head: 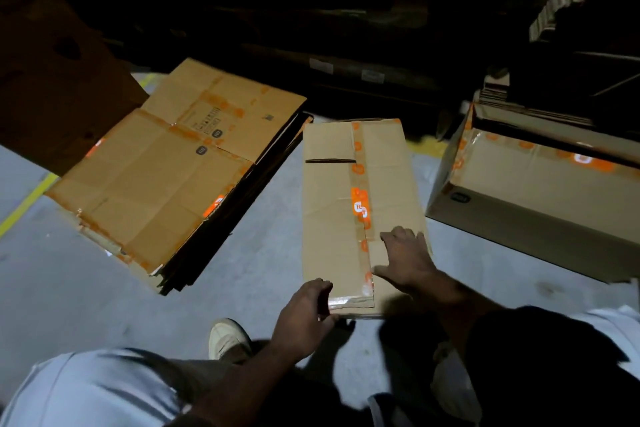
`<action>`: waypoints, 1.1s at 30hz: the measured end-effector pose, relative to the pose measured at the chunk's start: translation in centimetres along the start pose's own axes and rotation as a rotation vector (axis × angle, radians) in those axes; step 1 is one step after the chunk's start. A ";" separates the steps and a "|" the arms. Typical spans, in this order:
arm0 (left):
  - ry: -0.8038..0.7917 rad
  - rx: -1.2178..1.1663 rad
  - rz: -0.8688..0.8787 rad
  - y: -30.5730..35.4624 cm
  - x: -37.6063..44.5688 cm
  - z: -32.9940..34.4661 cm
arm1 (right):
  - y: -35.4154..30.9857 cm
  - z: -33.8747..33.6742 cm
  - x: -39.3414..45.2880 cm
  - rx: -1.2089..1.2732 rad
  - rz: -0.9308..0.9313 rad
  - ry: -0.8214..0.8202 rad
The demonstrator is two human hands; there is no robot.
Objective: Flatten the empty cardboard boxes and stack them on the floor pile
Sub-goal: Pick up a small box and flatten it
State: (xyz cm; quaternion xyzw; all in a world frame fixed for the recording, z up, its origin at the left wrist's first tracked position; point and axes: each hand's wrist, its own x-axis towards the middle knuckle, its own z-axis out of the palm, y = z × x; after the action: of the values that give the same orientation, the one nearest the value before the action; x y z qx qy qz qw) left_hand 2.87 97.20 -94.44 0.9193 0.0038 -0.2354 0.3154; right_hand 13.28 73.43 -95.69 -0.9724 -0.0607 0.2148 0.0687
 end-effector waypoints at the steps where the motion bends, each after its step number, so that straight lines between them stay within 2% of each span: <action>1: 0.000 0.018 0.009 0.0 0.1 0.1 | -0.4 0.0 0.1 -0.007 -0.022 0.011; 7: -0.014 0.177 0.000 0.0 -0.6 -0.2 | -3.3 -1.2 -0.3 0.127 -0.038 0.035; 16: 0.077 0.380 -0.019 1.6 -2.6 -1.9 | -5.7 -3.9 -4.6 0.161 -0.134 0.163; 18: 0.158 0.431 0.006 2.3 -3.3 -2.7 | -6.3 -5.2 -5.5 0.174 -0.141 0.221; 22: 0.447 0.263 -0.080 3.4 -3.9 -6.0 | -7.6 -7.9 -7.0 0.169 -0.173 0.371; 25: 0.618 0.038 -0.226 3.3 -3.7 -8.2 | -8.9 -9.8 -8.6 0.101 -0.293 0.539; 29: 0.730 -0.098 -0.287 3.2 -4.0 -9.3 | -9.8 -11.4 -11.3 0.073 -0.360 0.634; 33: 0.722 -0.196 -0.267 3.0 -3.6 -11.0 | -10.0 -11.0 -13.6 0.030 -0.320 0.691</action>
State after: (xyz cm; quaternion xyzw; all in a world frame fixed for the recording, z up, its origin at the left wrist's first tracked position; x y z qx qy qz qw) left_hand 4.88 101.68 -83.58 0.8999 0.2566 0.0653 0.3465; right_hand 4.84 80.03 -78.67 -0.9645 -0.1819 -0.1385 0.1320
